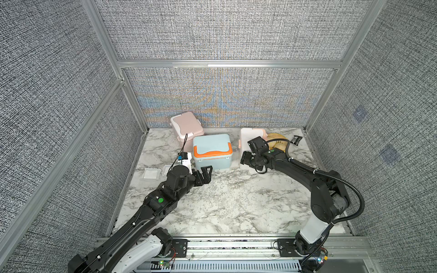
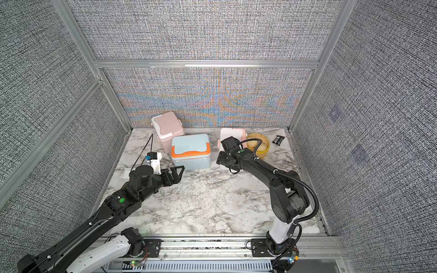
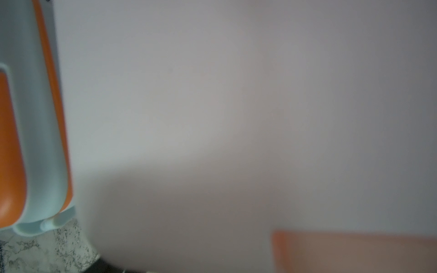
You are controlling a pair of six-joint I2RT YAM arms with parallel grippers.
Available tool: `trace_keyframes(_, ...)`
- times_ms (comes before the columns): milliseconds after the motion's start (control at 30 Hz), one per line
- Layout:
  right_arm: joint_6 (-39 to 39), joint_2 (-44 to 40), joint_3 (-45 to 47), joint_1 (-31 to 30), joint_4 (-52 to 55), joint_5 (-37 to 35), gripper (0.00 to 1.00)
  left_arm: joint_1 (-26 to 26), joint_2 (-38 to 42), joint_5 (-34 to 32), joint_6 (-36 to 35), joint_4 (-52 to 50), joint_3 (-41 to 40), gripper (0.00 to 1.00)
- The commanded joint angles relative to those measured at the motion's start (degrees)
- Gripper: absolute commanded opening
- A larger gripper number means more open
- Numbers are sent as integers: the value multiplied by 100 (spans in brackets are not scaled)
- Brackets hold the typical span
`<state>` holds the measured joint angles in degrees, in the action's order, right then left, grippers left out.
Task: Open first aid kits and take out gauze
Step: Move the first aid kit to the center of the board.
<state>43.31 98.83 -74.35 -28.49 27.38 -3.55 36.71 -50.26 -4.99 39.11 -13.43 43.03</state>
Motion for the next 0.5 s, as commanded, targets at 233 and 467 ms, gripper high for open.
trace_keyframes(233,-713,-1077,285,-69,80,661,83,-949,-1342,428,-492,-105,969,99)
trace_keyframes(467,-1111,-1237,32,-323,-756,1644,83,-1620,-2036,944,-502,69,1254,99)
